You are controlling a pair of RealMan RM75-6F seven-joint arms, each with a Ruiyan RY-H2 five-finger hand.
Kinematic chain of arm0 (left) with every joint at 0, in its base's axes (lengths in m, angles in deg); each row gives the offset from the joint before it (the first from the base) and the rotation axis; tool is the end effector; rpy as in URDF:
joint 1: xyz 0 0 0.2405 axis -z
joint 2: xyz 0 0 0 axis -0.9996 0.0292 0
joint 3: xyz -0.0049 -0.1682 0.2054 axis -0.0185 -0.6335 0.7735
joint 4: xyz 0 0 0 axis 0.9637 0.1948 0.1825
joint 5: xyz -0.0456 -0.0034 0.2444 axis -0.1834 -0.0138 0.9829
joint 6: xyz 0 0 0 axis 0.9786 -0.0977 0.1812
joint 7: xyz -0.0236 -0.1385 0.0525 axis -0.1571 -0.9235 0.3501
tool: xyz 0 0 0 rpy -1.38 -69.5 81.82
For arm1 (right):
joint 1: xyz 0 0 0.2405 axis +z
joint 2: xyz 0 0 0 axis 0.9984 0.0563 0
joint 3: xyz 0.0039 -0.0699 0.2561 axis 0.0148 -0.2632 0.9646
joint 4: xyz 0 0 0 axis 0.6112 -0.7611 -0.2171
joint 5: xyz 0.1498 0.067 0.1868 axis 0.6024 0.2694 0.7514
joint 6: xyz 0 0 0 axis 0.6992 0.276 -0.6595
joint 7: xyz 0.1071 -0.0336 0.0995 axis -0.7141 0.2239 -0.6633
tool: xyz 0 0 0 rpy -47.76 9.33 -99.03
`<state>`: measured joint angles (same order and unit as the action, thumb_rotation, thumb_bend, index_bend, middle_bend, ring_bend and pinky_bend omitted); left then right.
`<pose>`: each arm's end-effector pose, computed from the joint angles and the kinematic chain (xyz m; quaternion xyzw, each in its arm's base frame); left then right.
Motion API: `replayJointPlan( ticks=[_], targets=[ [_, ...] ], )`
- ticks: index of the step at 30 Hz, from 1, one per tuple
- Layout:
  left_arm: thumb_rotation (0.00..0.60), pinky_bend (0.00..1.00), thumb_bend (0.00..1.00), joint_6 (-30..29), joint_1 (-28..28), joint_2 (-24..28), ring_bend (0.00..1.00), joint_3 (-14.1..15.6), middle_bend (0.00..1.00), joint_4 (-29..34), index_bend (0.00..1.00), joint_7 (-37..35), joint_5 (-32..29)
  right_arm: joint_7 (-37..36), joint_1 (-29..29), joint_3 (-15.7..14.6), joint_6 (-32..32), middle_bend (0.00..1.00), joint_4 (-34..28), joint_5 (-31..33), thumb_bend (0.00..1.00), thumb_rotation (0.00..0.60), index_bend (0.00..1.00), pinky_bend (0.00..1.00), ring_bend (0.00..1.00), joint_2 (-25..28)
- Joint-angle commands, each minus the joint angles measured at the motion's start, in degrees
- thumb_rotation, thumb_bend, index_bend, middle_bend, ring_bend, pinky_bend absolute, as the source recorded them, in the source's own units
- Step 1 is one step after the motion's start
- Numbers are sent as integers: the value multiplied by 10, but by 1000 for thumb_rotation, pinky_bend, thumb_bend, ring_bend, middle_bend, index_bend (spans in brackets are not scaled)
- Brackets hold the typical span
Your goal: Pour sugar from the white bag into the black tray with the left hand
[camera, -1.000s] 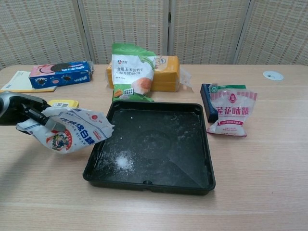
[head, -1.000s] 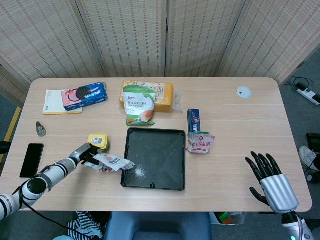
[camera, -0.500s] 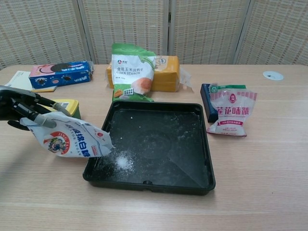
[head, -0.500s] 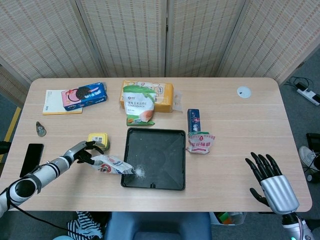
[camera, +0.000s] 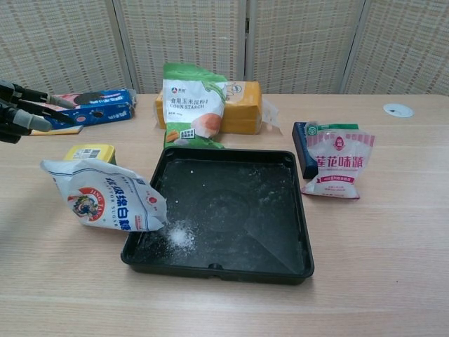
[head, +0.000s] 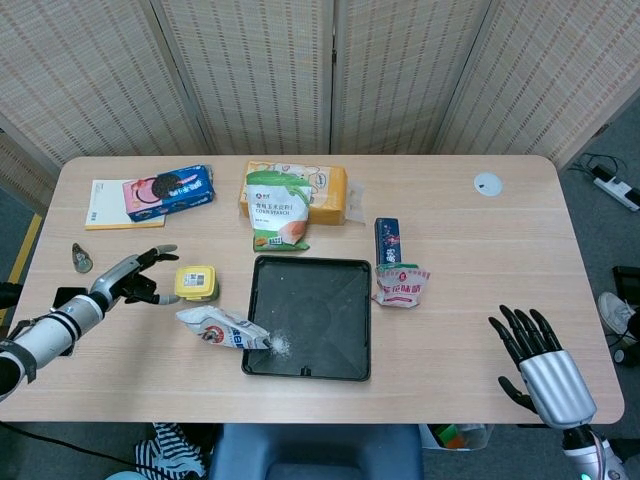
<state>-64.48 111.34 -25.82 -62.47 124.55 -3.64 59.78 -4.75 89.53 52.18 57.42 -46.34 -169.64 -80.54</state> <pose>-0.2443 0.4092 0.1090 -0.4559 -0.7803 -0.3550 0.2390 -0.2986 -0.1472 0.0942 0.6927 -0.3171 0.3737 0.5292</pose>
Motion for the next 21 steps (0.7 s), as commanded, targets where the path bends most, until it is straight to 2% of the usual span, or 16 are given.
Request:
replayJointPlan(
  ticks=[1,4,6,7,8,9,11,13,16,18,21],
  targets=[
    [600,1000,208,-17,-55,14,859,-69,154,41,127,7,21,0,1,0,-1,0,0,1,275,600,0,0,0,0],
    [600,942,208,-43,-103,6,701,-121,160,81,128,18,49,2,2,0,-6,0,0,2,275,600,0,0,0,-1],
    [600,730,208,-47,-132,-3,451,-150,158,101,128,24,70,4,3,0,-7,0,0,2,275,600,0,0,0,-2],
    [600,661,207,-46,-151,-10,383,-168,153,114,128,33,89,5,3,0,-8,0,0,2,275,600,0,0,0,-2],
    [600,542,207,-47,-166,-18,287,-181,142,122,128,40,105,5,3,0,-8,0,0,3,275,600,0,0,0,-2],
    [600,441,206,-51,-181,-29,226,-194,126,133,128,50,123,5,3,0,-8,0,1,3,275,600,0,0,0,-2],
    [600,313,206,-71,-219,-55,157,-218,102,158,128,79,177,5,3,0,-8,0,1,3,276,600,0,0,0,-3],
    [600,264,204,-99,-255,-80,119,-226,91,181,128,108,248,5,4,0,-9,0,1,4,275,600,0,0,0,-3],
    [600,186,196,-131,-295,-99,61,-217,76,200,122,109,342,4,6,0,-13,0,0,5,275,600,0,0,0,-2],
    [600,137,195,-168,-308,-103,21,-195,55,197,109,100,412,5,6,0,-13,0,1,6,275,600,0,0,0,-3],
    [600,84,193,-301,-317,-94,1,-115,45,159,102,38,567,7,5,2,-11,0,2,8,276,600,0,0,0,-5]
  ],
)
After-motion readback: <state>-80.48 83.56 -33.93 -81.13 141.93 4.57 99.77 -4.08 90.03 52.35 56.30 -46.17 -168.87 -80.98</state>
